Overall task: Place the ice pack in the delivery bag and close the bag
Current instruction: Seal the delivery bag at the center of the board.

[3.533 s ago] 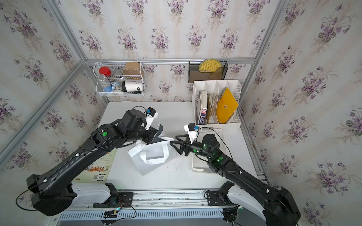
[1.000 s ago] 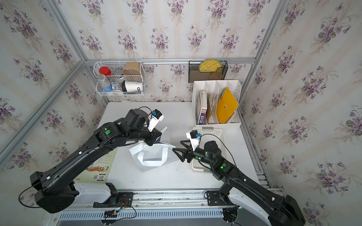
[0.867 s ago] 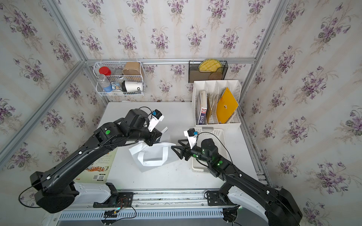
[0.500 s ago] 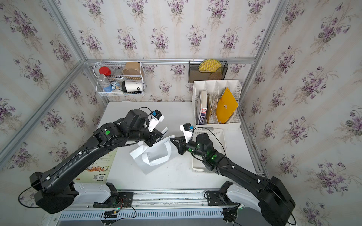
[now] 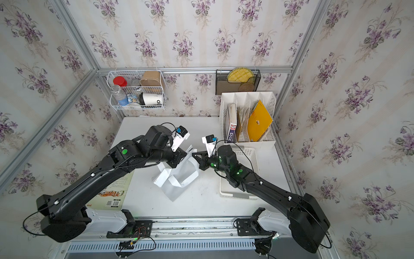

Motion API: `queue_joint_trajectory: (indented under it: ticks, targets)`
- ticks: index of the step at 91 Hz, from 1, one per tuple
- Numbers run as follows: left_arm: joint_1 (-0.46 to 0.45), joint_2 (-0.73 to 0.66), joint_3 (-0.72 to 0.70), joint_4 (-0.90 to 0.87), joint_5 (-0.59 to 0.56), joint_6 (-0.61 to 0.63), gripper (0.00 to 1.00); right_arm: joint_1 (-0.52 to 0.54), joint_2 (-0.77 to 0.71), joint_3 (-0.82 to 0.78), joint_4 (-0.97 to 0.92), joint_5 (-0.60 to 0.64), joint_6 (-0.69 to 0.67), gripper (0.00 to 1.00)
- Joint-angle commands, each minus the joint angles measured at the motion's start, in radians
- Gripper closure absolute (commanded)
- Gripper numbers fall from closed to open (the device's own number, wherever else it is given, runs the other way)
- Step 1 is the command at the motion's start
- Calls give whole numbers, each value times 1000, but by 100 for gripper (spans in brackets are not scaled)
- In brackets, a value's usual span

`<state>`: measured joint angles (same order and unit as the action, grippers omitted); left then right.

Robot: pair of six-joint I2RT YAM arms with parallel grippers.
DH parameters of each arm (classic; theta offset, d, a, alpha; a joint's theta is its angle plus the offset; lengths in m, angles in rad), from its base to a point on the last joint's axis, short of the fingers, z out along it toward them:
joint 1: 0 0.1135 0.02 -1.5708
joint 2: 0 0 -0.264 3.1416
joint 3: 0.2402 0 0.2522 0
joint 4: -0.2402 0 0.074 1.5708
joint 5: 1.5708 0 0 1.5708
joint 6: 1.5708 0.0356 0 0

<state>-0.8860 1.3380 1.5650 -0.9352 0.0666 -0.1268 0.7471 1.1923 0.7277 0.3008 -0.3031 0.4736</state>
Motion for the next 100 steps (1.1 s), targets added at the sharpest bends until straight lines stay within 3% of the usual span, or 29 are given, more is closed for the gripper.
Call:
queue_joint_trajectory:
  ticks: [1,28,40,58,71,87,100]
  targets:
    - [-18,-3,-13,41,47,-29,100,-2,9,32,-85,108,41,100]
    - [-24,-18,-45,79,-30,-95,100,-2,-4,42,-106,101,60,100]
    - [-22,-53,-27,126,-9,-139,80,-2,-4,27,-95,85,62,100]
    - [-7,-127,-56,173,-7,-211,60,-2,-4,16,-78,65,66,100]
    - [8,-199,-123,189,-1,-262,58,-2,1,17,-80,62,71,100]
    - [5,-249,-205,138,133,-294,58,-2,3,18,-87,64,81,100]
    - [-5,-288,-237,56,69,-289,57,-2,3,19,-95,71,93,100]
